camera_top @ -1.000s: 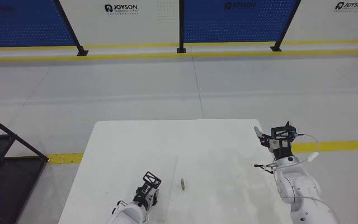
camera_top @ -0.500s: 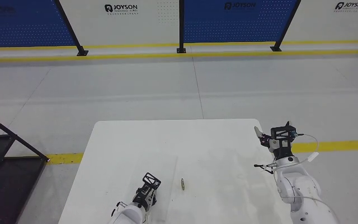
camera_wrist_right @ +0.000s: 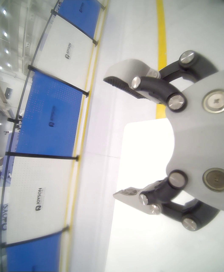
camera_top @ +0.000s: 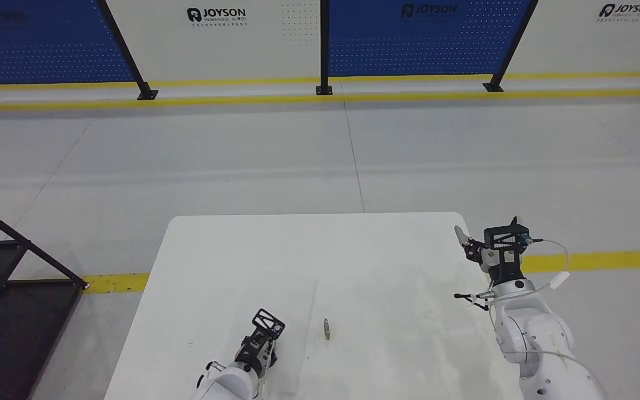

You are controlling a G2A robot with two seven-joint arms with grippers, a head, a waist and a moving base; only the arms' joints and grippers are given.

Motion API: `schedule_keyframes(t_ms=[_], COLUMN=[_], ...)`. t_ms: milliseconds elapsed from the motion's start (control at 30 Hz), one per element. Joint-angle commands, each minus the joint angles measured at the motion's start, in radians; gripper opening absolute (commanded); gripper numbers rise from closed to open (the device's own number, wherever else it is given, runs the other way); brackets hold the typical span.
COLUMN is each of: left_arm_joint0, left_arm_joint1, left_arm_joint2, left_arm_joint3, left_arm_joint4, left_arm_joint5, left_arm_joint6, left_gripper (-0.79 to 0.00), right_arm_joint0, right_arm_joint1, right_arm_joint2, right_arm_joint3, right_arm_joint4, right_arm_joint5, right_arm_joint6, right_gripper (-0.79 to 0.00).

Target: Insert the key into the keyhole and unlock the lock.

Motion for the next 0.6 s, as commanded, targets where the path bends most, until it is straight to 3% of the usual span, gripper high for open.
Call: schedule_keyframes(t_ms=[0, 400, 500, 567], left_arm_joint0=[-0.001, 0.000, 0.005, 0.008], left_arm_joint1=[0.000, 0.001, 0.001, 0.002], left_arm_joint2=[-0.001, -0.007, -0.013, -0.016], left_arm_joint3=[0.001, -0.008, -0.016, -0.019], left_arm_joint4=[-0.003, -0.002, -0.001, -0.002], left_arm_joint5=[-0.002, -0.002, -0.001, -0.002], left_arm_joint6=[0.000, 0.006, 0.009, 0.010], left_gripper=[-0.625, -0.671, -0.776, -0.785], right_arm_joint0=[0.000, 0.000, 0.000, 0.000], right_arm_joint1=[0.000, 0.000, 0.000, 0.000], right_arm_joint2=[0.000, 0.000, 0.000, 0.000], right_arm_joint3=[0.000, 0.000, 0.000, 0.000], right_arm_joint4=[0.000, 0.000, 0.000, 0.000], right_arm_joint5=[0.000, 0.000, 0.000, 0.000], right_arm_joint6=[0.000, 0.000, 0.000, 0.000], right_gripper=[0.000, 0.000, 0.000, 0.000])
